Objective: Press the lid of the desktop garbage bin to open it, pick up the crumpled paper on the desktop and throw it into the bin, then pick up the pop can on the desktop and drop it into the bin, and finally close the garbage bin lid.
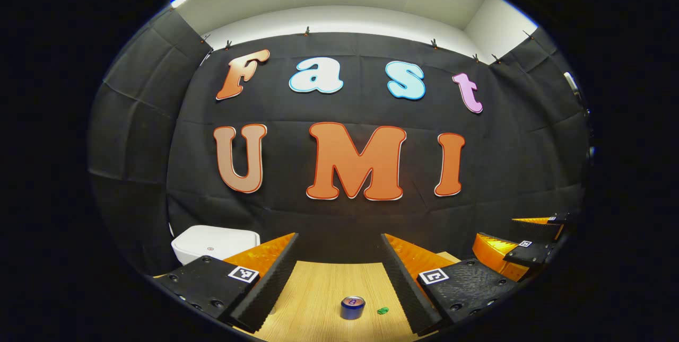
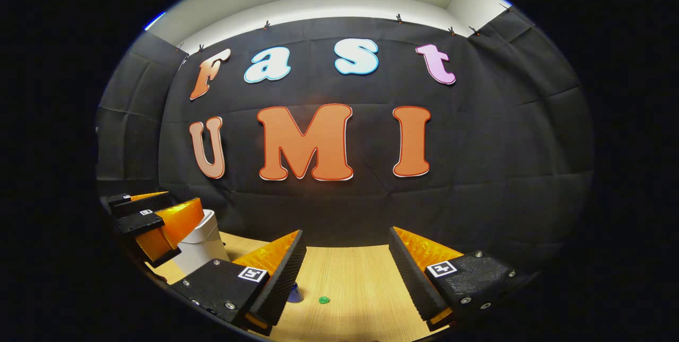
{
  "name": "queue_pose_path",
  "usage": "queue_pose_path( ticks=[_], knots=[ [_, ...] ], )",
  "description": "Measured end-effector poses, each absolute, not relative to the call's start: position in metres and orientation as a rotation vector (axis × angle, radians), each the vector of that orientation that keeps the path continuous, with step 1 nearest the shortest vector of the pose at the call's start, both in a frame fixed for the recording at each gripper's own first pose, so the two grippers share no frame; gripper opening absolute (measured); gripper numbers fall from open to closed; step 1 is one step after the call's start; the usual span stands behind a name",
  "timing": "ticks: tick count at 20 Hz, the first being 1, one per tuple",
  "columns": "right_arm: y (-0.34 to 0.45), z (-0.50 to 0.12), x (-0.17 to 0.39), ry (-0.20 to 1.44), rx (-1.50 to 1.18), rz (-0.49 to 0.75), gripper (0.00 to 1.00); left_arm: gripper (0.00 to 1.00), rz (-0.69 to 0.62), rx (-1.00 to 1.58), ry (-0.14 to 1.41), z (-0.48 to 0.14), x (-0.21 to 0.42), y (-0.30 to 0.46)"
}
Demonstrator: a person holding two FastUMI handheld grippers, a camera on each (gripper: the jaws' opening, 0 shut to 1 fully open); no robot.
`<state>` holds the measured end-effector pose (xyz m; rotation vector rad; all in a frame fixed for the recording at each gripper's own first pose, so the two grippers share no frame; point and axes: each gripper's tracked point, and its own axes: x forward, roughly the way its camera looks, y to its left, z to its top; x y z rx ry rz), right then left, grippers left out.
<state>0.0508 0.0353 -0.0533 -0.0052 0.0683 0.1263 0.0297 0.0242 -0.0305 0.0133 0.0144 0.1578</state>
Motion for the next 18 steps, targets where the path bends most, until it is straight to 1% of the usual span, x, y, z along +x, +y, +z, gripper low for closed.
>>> queue_pose_path(
  ticks=[2, 5, 7, 8, 10, 11, 12, 13, 14, 18],
  knots=[
    [0.036, -0.055, 0.051, 0.074, -0.006, 0.127, 0.93, 0.94, 0.159, 0.018, 0.016, -0.031, 0.030, 0.024],
    [0.035, -0.057, 0.051, 0.080, -0.006, 0.123, 0.94, 0.92, 0.171, 0.025, 0.022, -0.033, 0.029, 0.029],
    [0.034, -0.058, 0.051, 0.081, -0.006, 0.120, 0.94, 0.89, 0.173, 0.035, 0.018, -0.030, 0.030, 0.032],
    [0.034, -0.059, 0.052, 0.084, -0.007, 0.120, 0.94, 0.81, 0.165, 0.039, 0.025, -0.030, 0.033, 0.033],
    [0.035, -0.060, 0.052, 0.089, -0.006, 0.120, 0.94, 0.58, 0.164, 0.020, 0.052, -0.037, 0.035, 0.039],
    [0.035, -0.061, 0.052, 0.091, -0.006, 0.122, 0.93, 0.53, 0.174, 0.009, 0.063, -0.041, 0.035, 0.045],
    [0.036, -0.062, 0.052, 0.092, -0.007, 0.123, 0.94, 0.56, 0.186, 0.006, 0.068, -0.041, 0.036, 0.050],
    [0.037, -0.062, 0.051, 0.092, -0.009, 0.124, 0.94, 0.52, 0.193, 0.005, 0.070, -0.042, 0.034, 0.055],
    [0.039, -0.062, 0.052, 0.093, -0.009, 0.127, 0.94, 0.55, 0.208, 0.012, 0.069, -0.039, 0.033, 0.059],
    [0.043, -0.066, 0.054, 0.104, -0.009, 0.134, 0.94, 0.37, 0.236, 0.039, 0.067, -0.037, 0.033, 0.076]
  ],
)
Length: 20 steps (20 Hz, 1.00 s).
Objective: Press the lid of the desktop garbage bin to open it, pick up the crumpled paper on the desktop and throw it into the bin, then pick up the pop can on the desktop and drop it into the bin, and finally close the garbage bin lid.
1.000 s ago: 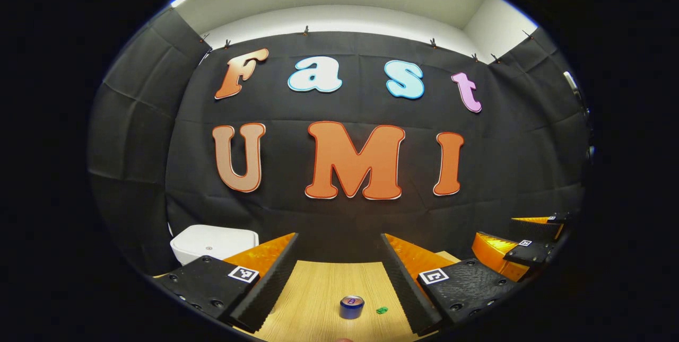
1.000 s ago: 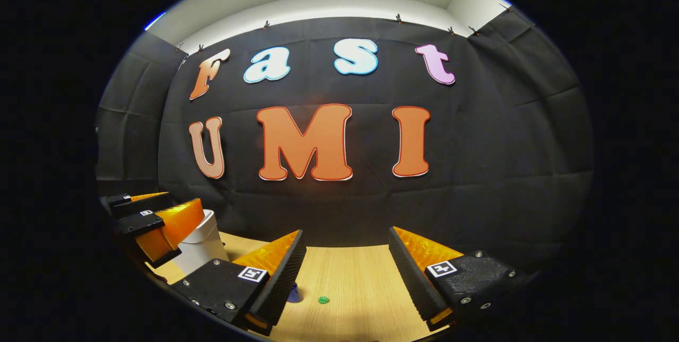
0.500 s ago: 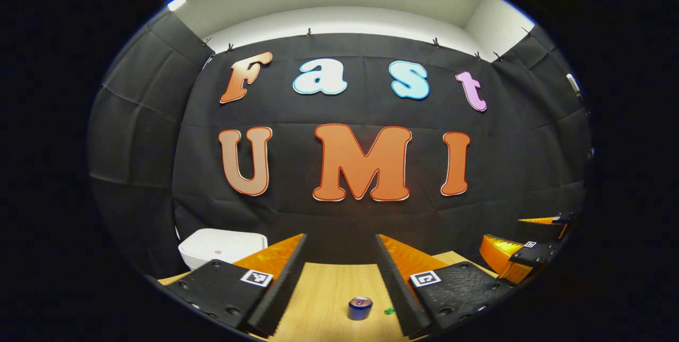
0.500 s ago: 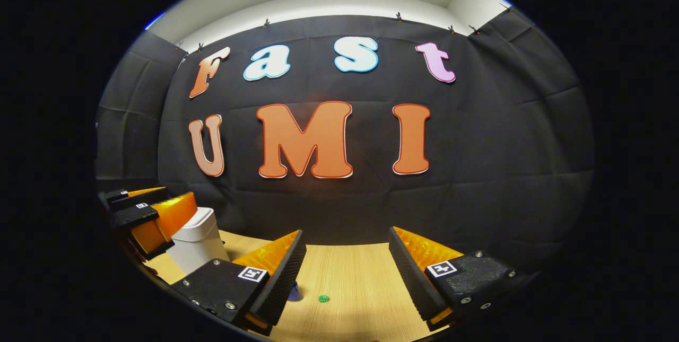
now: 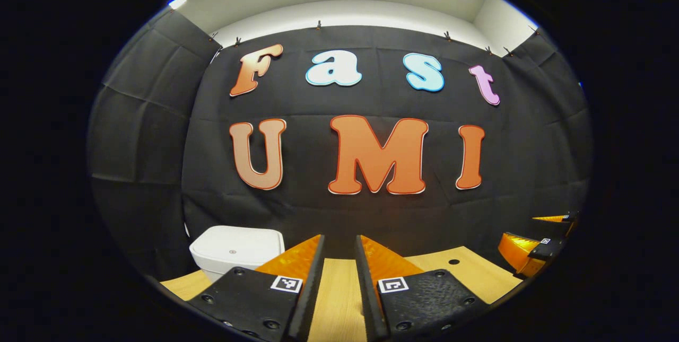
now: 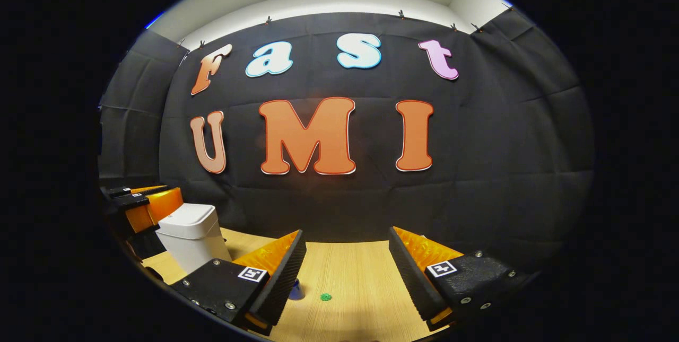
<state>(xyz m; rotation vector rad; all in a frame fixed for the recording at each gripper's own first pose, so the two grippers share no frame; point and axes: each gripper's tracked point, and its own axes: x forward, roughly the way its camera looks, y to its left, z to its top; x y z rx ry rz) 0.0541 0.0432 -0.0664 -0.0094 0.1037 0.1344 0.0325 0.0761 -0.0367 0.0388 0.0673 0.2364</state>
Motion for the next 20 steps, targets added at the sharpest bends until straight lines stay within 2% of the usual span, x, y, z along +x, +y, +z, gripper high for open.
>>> queue_pose_path(
  ticks=[1, 2, 3, 4, 6, 13, 20],
  knots=[
    [0.044, -0.068, 0.054, 0.106, -0.009, 0.136, 0.93, 0.36, 0.244, 0.045, 0.073, -0.039, 0.034, 0.081],
    [0.044, -0.068, 0.054, 0.107, -0.007, 0.137, 0.94, 0.26, 0.255, 0.051, 0.083, -0.040, 0.034, 0.088],
    [0.045, -0.069, 0.055, 0.108, -0.006, 0.139, 0.94, 0.22, 0.275, 0.057, 0.090, -0.043, 0.033, 0.098],
    [0.045, -0.069, 0.056, 0.108, -0.006, 0.139, 0.94, 0.12, 0.297, 0.060, 0.095, -0.042, 0.032, 0.108],
    [0.049, -0.069, 0.056, 0.109, -0.006, 0.141, 0.94, 0.01, 0.335, 0.061, 0.108, -0.044, 0.032, 0.128],
    [0.056, -0.073, 0.059, 0.119, -0.008, 0.139, 0.94, 0.00, 0.474, 0.075, 0.158, -0.051, 0.033, 0.218],
    [0.056, -0.074, 0.059, 0.123, -0.021, 0.119, 0.94, 0.00, 0.482, -0.024, 0.201, -0.075, 0.052, 0.278]
  ],
)
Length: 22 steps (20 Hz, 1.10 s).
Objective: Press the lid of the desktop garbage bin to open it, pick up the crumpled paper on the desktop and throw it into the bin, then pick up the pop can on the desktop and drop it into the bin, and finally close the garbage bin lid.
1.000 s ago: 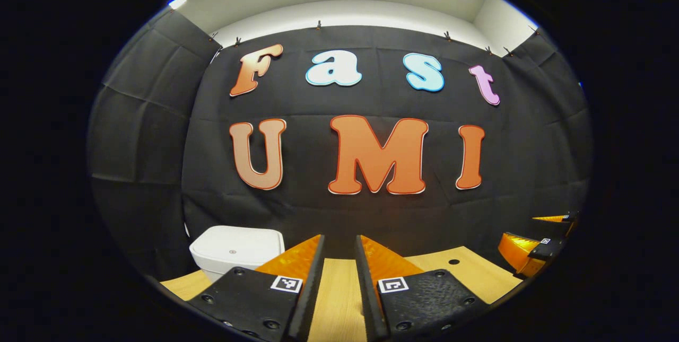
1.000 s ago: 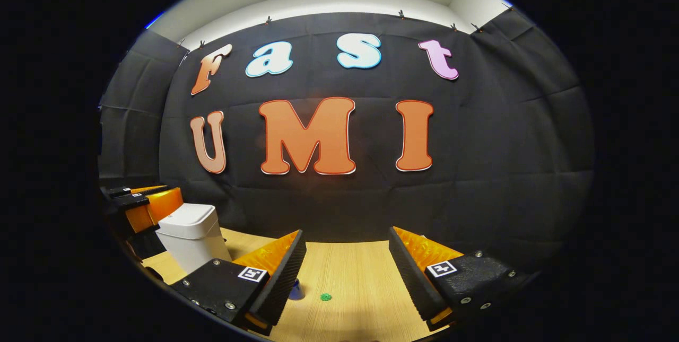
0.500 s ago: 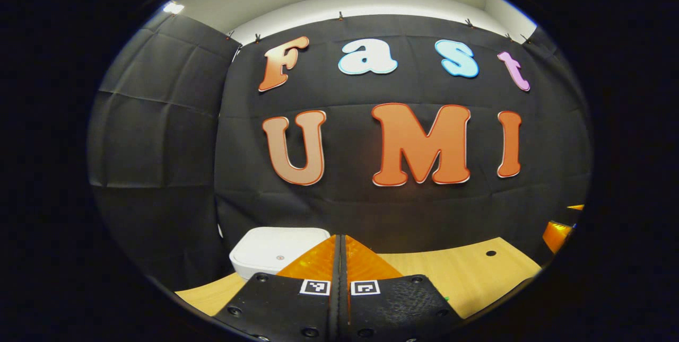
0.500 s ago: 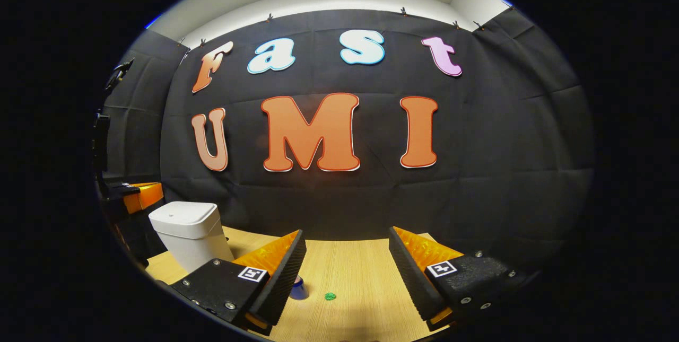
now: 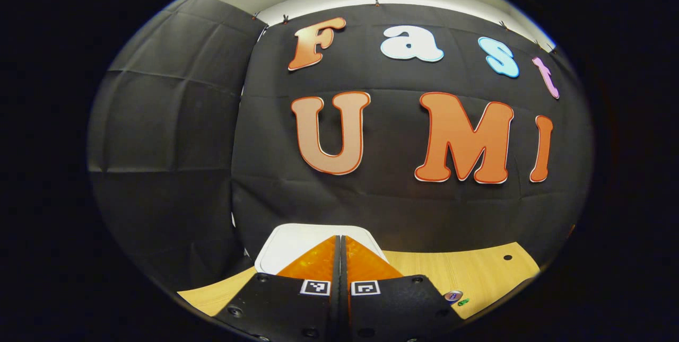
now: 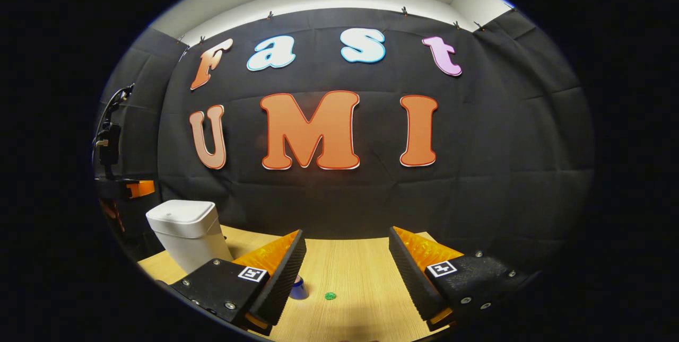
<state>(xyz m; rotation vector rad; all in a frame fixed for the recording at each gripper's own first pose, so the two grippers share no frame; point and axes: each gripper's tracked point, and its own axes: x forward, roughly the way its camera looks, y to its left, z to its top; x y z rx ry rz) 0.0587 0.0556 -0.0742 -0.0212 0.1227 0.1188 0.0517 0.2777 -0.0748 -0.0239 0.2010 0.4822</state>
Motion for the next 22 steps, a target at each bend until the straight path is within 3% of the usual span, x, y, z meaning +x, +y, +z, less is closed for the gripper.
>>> queue_pose_path(
  ticks=[10, 22],
  knots=[
    [0.043, -0.082, 0.053, 0.143, -0.036, 0.070, 0.94, 0.00, 0.465, -0.139, 0.413, -0.161, 0.065, 0.306],
    [0.056, -0.091, 0.050, 0.175, -0.030, 0.116, 0.93, 0.00, 0.444, -0.163, 0.524, -0.160, 0.067, 0.313]
  ],
)
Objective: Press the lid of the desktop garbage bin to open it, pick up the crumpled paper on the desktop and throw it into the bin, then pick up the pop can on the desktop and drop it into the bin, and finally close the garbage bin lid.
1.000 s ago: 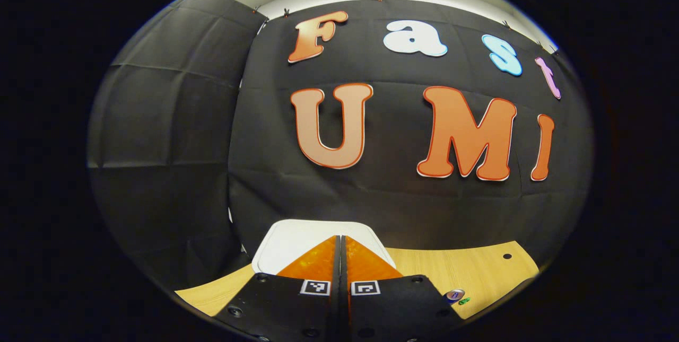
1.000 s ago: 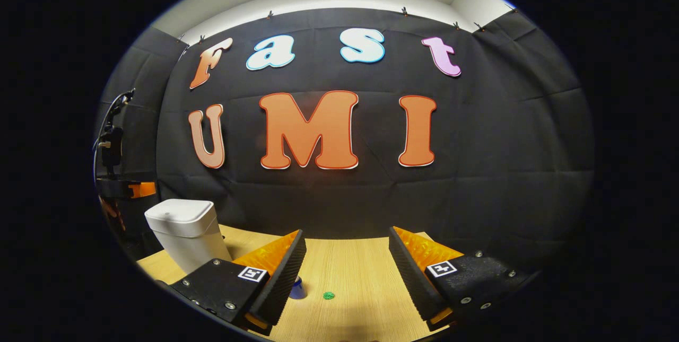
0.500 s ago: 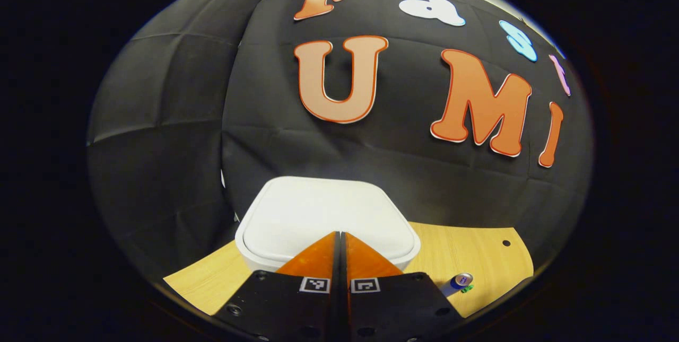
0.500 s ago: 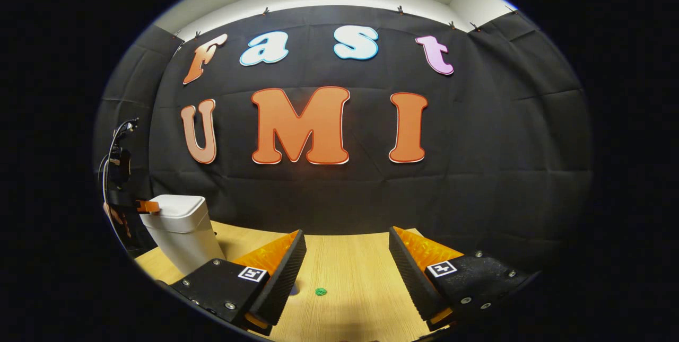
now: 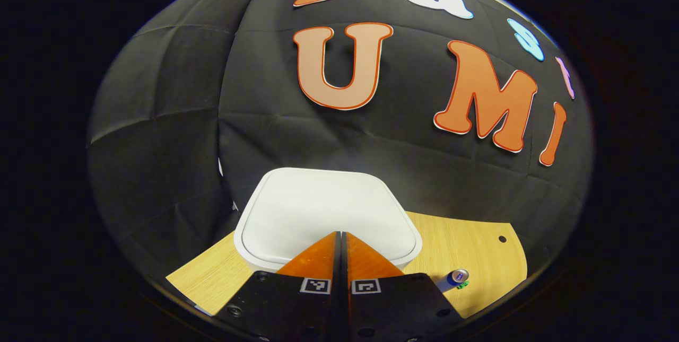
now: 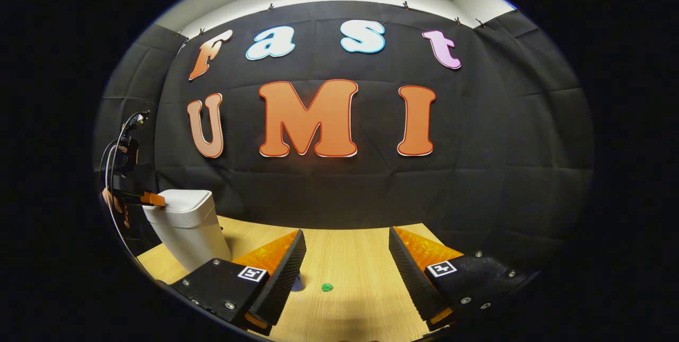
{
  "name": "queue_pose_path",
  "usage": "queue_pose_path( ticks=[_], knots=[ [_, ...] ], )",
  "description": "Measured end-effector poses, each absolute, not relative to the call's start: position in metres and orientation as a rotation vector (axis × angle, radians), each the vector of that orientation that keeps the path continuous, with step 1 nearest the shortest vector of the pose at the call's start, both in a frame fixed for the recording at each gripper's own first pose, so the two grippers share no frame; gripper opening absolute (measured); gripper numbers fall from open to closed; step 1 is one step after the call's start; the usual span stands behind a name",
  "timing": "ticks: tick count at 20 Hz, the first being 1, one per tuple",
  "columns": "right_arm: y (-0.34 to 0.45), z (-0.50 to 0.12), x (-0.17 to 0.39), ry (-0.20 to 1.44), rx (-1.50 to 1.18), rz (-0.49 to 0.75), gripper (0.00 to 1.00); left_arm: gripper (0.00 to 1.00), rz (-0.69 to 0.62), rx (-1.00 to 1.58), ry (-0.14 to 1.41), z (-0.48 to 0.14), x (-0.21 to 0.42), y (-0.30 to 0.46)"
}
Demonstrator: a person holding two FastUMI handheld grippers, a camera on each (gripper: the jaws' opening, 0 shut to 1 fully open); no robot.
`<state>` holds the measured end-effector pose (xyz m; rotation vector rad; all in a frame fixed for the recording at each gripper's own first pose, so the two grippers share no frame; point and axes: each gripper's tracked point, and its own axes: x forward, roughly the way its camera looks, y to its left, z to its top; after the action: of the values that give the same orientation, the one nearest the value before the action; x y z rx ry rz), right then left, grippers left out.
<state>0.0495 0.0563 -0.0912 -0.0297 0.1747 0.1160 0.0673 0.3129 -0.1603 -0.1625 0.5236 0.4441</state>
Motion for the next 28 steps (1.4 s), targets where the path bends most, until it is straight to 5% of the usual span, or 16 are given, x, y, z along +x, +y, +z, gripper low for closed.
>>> queue_pose_path(
  ticks=[3, 16, 20, 24, 28],
  knots=[
    [0.056, -0.083, 0.049, 0.149, -0.023, 0.121, 0.94, 0.00, 0.428, -0.162, 0.542, -0.156, 0.068, 0.311],
    [0.043, -0.092, 0.052, 0.167, -0.020, 0.110, 0.94, 0.02, 0.471, 0.026, 0.116, -0.027, 0.053, 0.280],
    [0.046, -0.099, 0.056, 0.174, -0.020, 0.122, 0.94, 0.31, 0.424, 0.047, 0.064, -0.010, 0.043, 0.243],
    [0.054, -0.111, 0.063, 0.180, -0.033, 0.147, 0.94, 0.93, 0.390, 0.064, 0.018, 0.005, 0.037, 0.215],
    [0.059, -0.132, 0.072, 0.199, -0.054, 0.167, 0.94, 0.93, 0.341, 0.040, -0.002, 0.011, 0.032, 0.187]
  ],
)
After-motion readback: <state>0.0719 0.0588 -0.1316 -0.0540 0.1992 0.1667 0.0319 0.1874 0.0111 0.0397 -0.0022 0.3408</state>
